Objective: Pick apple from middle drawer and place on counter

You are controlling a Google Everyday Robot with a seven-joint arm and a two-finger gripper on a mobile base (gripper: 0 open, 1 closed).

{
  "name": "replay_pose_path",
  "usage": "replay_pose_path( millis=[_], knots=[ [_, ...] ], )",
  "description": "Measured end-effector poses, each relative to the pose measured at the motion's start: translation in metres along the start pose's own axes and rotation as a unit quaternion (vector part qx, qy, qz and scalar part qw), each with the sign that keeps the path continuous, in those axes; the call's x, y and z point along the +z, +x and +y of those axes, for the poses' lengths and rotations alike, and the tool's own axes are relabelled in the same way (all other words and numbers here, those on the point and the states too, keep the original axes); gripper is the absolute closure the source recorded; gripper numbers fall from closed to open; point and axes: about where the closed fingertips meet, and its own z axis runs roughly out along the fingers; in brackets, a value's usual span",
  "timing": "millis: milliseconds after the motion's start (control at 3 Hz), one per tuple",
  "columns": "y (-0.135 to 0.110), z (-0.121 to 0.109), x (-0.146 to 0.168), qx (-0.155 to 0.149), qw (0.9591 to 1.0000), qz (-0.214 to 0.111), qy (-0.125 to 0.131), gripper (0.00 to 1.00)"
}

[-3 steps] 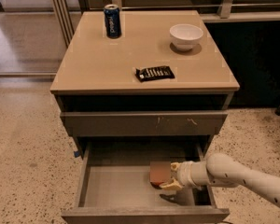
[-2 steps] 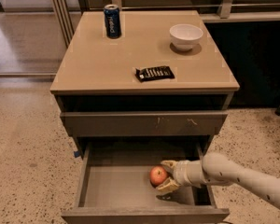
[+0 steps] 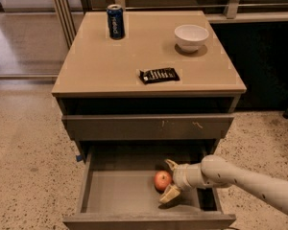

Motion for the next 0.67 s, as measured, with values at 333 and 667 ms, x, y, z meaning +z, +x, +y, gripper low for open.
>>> replay_pose_path(
  millis=[333, 667],
  knots=[
    [0.0074, 0.0007, 0.0109, 0.0, 0.9999, 0.012, -0.01, 0.24],
    [0.0075, 0.0008, 0.0113, 0.0, 0.9999, 0.012, -0.01, 0.47]
  ],
)
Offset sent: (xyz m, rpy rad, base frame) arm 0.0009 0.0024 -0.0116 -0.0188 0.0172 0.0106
